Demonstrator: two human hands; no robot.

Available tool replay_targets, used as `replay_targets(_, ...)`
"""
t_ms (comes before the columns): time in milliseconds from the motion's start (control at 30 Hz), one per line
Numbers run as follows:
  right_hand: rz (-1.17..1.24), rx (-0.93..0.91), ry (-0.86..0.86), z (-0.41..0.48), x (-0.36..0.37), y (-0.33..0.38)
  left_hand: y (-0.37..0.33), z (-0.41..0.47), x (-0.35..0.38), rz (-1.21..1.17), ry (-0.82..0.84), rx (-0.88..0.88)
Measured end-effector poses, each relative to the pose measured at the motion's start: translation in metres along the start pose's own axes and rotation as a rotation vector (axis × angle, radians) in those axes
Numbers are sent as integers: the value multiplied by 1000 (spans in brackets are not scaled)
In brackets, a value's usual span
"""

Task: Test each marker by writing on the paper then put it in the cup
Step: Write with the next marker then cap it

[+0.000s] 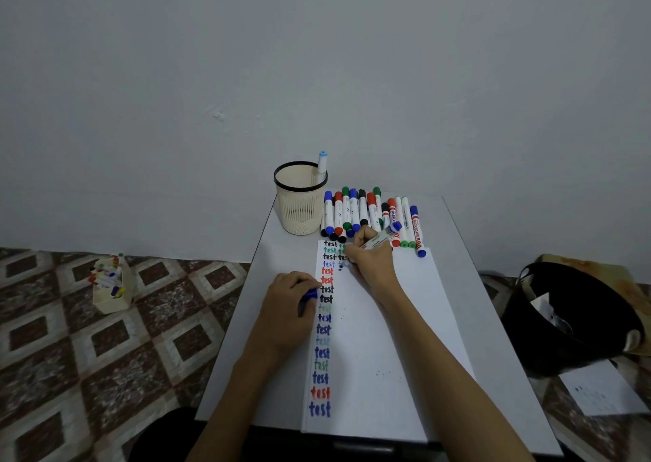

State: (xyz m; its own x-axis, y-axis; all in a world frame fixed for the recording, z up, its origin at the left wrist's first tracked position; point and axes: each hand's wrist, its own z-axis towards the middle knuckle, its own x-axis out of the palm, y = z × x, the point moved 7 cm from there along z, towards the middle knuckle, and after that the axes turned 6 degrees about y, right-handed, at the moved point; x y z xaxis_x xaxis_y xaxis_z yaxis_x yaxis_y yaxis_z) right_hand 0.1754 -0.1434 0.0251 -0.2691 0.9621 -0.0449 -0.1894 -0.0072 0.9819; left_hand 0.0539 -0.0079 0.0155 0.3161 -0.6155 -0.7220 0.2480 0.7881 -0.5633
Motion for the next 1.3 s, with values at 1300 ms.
replay_targets(1300,-43,-5,-29,-5,-2,5,0,1,0,4,13,-16)
